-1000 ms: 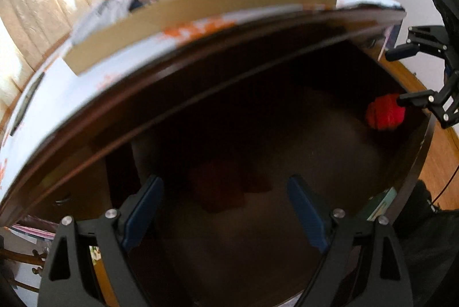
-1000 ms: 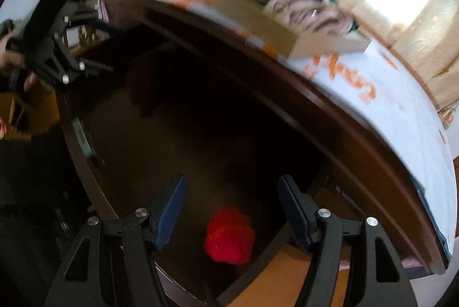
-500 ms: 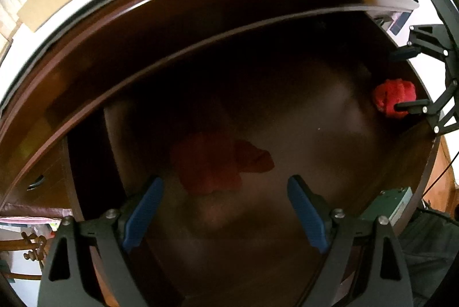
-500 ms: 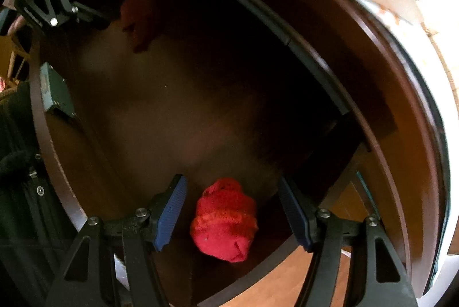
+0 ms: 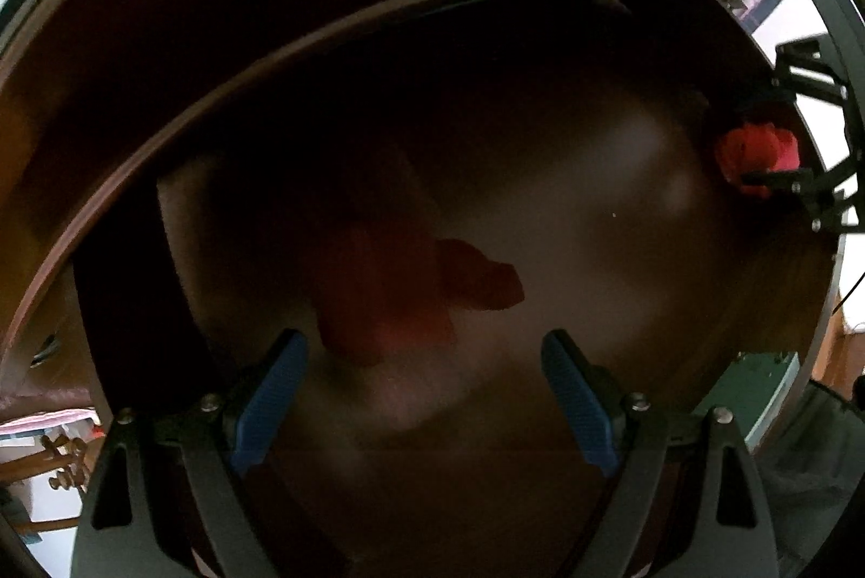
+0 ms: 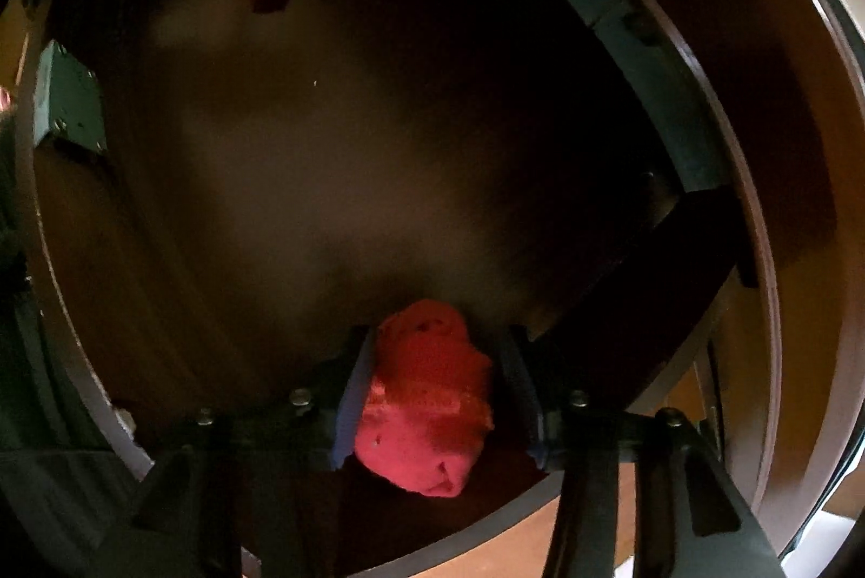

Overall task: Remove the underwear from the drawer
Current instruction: 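Grasp the red rolled socks with the right gripper while the left gripper grasps dark red underwear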

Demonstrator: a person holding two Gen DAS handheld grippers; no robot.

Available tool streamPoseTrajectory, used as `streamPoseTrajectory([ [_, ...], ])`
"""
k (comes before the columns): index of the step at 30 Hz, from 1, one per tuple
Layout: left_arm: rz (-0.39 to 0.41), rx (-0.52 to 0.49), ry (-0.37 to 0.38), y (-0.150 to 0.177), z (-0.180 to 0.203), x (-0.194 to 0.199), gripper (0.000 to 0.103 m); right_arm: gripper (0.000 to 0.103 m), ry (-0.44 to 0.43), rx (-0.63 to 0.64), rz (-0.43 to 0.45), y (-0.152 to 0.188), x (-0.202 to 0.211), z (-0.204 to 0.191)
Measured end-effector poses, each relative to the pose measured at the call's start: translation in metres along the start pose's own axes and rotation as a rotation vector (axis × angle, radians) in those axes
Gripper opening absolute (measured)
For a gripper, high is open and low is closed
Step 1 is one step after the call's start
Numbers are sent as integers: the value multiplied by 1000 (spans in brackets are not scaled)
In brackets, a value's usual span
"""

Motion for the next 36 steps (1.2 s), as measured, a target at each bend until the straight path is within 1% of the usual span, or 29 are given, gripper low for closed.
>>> streamPoseTrajectory([
  [2, -3, 11, 6, -9, 2, -2, 90, 49, 7, 7, -9, 3, -1, 0],
  [3, -3, 8, 0, -9, 6, 0, 90, 48, 8, 9, -12, 3, -2, 0],
  [6, 1, 3, -17, -7, 2, 0, 90, 46, 5, 15, -19, 6, -4, 1],
  [9, -4, -2, -19, -10, 6, -2, 89, 46, 6, 19, -19, 8, -6, 1],
  [12, -16, 13, -12, -13, 8, -5, 88, 46, 9, 19, -14, 10, -5, 1],
  [16, -9, 23, -12, -17, 10, -2, 87, 46, 8, 22, -14, 8, -4, -2],
  [19, 1, 14, -24, -12, 9, -1, 78, 46, 11, 26, -19, 5, -6, -1],
  [21, 4, 4, -43, -4, 5, 1, 64, 43, 6, 29, -23, 2, -7, -8],
  [24, 1, -14, -42, -2, 13, 3, 54, 43, 8, 33, -29, -1, -9, -8],
  [25, -5, -21, -38, 0, 15, 2, 53, 43, 9, 35, -32, -2, -9, -7],
  [27, -18, -35, -44, -3, 20, 0, 45, 43, 11, 35, -36, -2, -9, -8],
  [31, -20, -62, -50, -3, 23, 1, 43, 43, 14, 35, -35, -4, -8, -10],
  [34, -19, -64, -46, -2, 24, 2, 35, 42, 20, 37, -29, -5, -14, -12],
  [35, -16, -66, -46, -3, 25, 2, 34, 39, 30, 45, -30, -4, -14, -12],
  [36, -10, -70, -45, -4, 19, -2, 32, 34, 43, 55, -32, -2, -14, -13],
])
Point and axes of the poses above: each gripper's, at about its wrist camera, not at the fingertips, and x roughly against the way its jaws point, z to its right, y to its underside, the point moved 8 cm from there along -x, roughly the way its jaws point, and after that the axes turned 12 degrees about -y, right-handed, at the moved point
